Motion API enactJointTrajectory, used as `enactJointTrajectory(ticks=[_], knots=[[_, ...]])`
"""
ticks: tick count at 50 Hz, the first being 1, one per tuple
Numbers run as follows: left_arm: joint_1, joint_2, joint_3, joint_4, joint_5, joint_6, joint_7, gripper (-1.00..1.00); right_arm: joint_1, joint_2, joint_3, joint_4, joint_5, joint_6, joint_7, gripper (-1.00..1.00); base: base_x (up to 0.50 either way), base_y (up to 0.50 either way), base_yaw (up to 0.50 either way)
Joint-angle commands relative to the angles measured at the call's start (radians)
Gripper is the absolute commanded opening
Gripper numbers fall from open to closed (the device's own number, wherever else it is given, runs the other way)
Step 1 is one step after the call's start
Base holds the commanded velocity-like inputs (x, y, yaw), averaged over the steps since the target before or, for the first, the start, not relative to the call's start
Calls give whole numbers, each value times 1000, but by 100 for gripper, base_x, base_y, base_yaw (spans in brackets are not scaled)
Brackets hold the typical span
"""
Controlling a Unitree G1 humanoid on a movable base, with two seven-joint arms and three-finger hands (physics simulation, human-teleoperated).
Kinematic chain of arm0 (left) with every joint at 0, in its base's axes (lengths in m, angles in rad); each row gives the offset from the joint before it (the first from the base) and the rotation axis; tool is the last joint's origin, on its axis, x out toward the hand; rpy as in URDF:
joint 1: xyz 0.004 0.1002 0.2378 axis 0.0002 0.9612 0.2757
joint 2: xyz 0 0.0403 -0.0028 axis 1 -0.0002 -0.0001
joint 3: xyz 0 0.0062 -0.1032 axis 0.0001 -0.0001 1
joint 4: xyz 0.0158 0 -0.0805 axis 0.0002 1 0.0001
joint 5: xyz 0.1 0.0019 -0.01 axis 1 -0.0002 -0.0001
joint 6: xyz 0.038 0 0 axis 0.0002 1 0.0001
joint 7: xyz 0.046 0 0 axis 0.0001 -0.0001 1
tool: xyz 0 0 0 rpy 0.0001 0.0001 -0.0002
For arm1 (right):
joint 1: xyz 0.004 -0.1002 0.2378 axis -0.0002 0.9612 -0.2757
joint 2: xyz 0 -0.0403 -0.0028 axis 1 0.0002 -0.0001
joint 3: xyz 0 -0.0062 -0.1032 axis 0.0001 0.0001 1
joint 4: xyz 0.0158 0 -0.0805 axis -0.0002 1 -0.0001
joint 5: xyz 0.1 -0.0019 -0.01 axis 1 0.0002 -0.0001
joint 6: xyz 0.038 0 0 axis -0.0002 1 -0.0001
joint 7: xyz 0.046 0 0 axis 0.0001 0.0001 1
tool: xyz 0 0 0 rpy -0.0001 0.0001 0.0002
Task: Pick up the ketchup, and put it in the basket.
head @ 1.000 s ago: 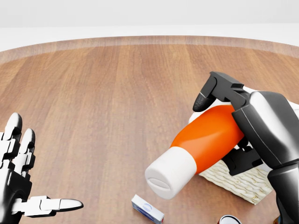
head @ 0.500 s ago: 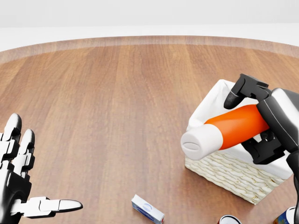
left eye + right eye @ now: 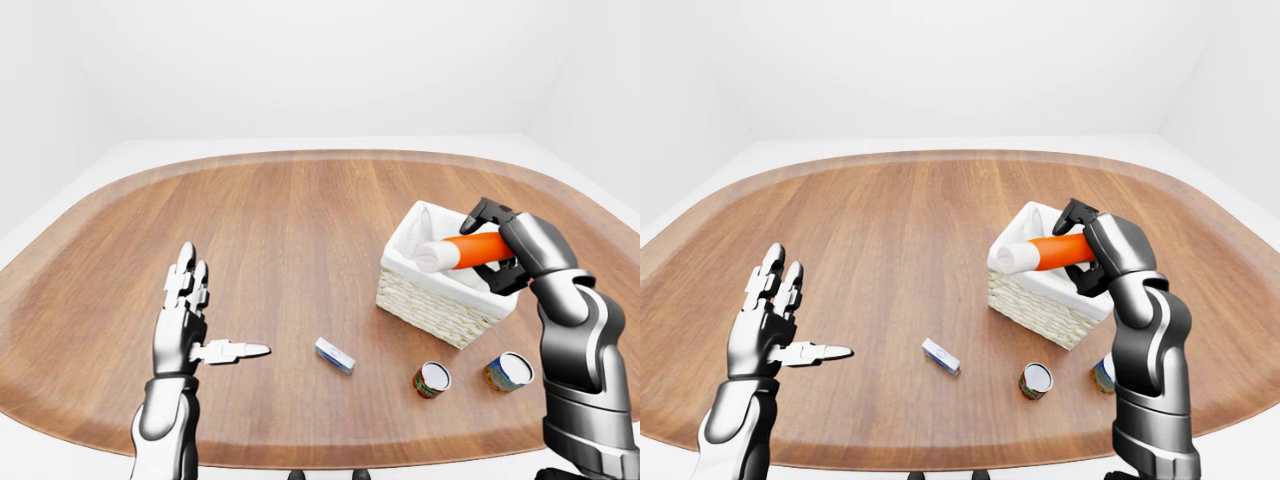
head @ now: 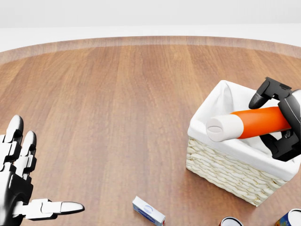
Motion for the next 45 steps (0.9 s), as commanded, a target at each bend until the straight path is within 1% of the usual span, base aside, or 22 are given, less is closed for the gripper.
enactJointTrajectory(ticks=[1,4,13,16,17,18,21,28,32,33,36,40,45], knots=[[5,-1,-5,-1,3,-4,0,100,-12,-28,-17,70,-38,0,-58,-100,0,0,0],[8,-2,-5,-1,3,-7,-1,100,-20,-39,-22,115,-42,0,-84,-100,0,0,0],[13,-5,-7,-12,6,-3,-2,100,-39,-61,-12,236,-49,0,-170,-100,0,0,0],[10,-4,-6,-2,6,-9,-2,100,-40,-70,-12,291,-50,0,-216,-100,0,0,0],[10,-4,-6,-1,6,-9,-1,100,-40,-70,-12,291,-50,0,-217,-100,0,0,0],[11,-4,-6,-3,5,-8,-1,100,-41,-76,-11,316,-55,0,-239,-100,0,0,0],[10,-4,-5,-3,4,-7,-1,100,-46,-86,-8,338,-63,0,-259,-100,0,0,0],[12,-4,-4,-6,4,-7,-2,100,-68,-102,-2,356,-79,0,-263,-100,0,0,0],[15,-5,-4,-10,4,-8,-3,100,-89,-105,8,392,-83,0,-279,-100,0,0,0],[17,-5,-6,-10,7,-13,-5,100,-114,-109,20,435,-87,0,-298,-100,0,0,0],[16,-5,-5,-14,6,-8,-5,100,-145,-110,40,488,-84,0,-322,-100,0,0,0],[18,-6,-5,-10,7,-13,-6,100,-180,-113,58,550,-79,0,-350,-100,0,0,0],[24,-8,-5,-21,6,-10,-9,100,-218,-122,72,634,-63,0,-387,-100,0,0,0]])
